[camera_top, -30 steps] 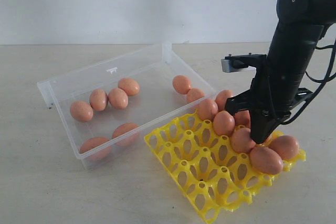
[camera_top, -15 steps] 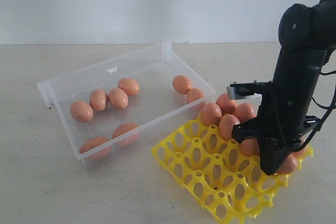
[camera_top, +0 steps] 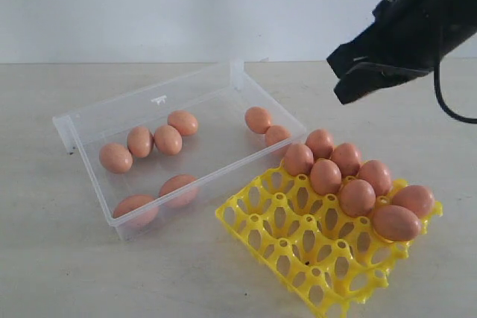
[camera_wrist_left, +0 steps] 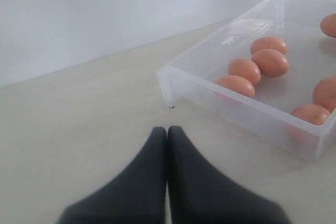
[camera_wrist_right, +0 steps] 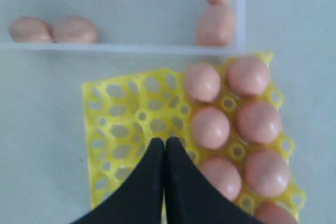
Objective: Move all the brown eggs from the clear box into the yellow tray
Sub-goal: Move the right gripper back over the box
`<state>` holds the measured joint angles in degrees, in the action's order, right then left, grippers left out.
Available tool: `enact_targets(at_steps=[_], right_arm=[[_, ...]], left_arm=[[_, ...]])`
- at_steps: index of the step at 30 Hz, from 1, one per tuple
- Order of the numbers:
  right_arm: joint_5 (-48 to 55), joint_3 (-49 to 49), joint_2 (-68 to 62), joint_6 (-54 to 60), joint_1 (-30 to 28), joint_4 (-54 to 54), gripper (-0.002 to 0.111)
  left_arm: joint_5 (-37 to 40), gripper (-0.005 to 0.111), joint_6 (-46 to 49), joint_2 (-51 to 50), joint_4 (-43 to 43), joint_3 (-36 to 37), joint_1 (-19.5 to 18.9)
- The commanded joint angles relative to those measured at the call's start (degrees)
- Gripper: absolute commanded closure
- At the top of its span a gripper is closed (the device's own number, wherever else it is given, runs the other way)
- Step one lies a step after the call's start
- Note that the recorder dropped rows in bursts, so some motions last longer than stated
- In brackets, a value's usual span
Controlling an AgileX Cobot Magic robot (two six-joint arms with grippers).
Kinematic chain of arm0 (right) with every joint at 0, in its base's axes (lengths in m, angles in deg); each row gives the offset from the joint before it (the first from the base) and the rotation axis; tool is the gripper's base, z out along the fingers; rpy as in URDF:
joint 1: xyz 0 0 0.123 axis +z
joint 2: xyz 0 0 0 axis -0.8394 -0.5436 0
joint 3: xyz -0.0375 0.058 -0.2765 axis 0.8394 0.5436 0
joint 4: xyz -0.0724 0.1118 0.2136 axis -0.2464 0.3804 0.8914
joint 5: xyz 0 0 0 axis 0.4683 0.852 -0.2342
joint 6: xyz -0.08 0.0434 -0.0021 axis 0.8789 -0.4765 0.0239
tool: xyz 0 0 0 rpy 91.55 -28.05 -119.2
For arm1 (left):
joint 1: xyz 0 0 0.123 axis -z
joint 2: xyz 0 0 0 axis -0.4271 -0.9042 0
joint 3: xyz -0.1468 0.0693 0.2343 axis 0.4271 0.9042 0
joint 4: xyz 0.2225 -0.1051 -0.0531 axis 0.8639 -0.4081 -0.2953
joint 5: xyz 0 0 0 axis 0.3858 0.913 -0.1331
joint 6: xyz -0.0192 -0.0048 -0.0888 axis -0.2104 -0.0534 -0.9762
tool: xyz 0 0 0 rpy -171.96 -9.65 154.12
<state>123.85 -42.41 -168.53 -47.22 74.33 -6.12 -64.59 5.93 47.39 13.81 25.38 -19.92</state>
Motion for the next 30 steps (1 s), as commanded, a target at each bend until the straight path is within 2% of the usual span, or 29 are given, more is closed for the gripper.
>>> enact_targets(at_steps=[1, 4, 8, 11, 14, 18, 21, 25, 26, 27, 30], right_arm=[[-4.05, -1.06, -1.63, 6.97, 8.76, 4.60, 0.109], [-8.70, -6.30, -9.05, 1.28, 18.55, -2.19, 0.109], [-7.33, -17.75, -20.41, -13.78, 24.67, -16.23, 0.109], [1.29, -28.99, -29.58, -22.31, 26.69, -25.62, 0.109], [11.77, -40.86, -38.75, -22.83, 26.73, -26.72, 0.109], [13.99, -52.53, -47.09, -24.94, 26.73, -26.40, 0.108], [11.16, -56.20, -49.70, -24.98, 26.63, -23.48, 0.097], [3.97, -57.66, -51.41, -23.34, 26.63, -21.58, 0.060], [2.74, -57.66, -51.85, -24.70, 26.63, -22.38, 0.054], [1.82, -57.66, -51.84, -26.24, 26.63, -22.99, 0.052], [-0.46, -57.66, -52.67, -30.38, 26.63, -26.39, 0.057]], left_arm=[[-0.48, 0.111, 0.02, 0.11, -0.45, -0.05, -0.04], [-0.48, 0.111, 0.02, 0.11, -0.45, -0.05, -0.04], [-0.48, 0.111, 0.02, 0.11, -0.45, -0.05, -0.04], [-0.48, 0.111, 0.02, 0.11, -0.45, -0.05, -0.04], [-0.48, 0.111, 0.02, 0.11, -0.45, -0.05, -0.04], [-0.48, 0.111, 0.02, 0.11, -0.45, -0.05, -0.04], [-0.48, 0.111, 0.02, 0.11, -0.45, -0.05, -0.04], [-0.48, 0.111, 0.02, 0.11, -0.45, -0.05, -0.04], [-0.48, 0.111, 0.02, 0.11, -0.45, -0.05, -0.04], [-0.48, 0.111, 0.02, 0.11, -0.45, -0.05, -0.04], [-0.48, 0.111, 0.02, 0.11, -0.45, -0.05, -0.04]])
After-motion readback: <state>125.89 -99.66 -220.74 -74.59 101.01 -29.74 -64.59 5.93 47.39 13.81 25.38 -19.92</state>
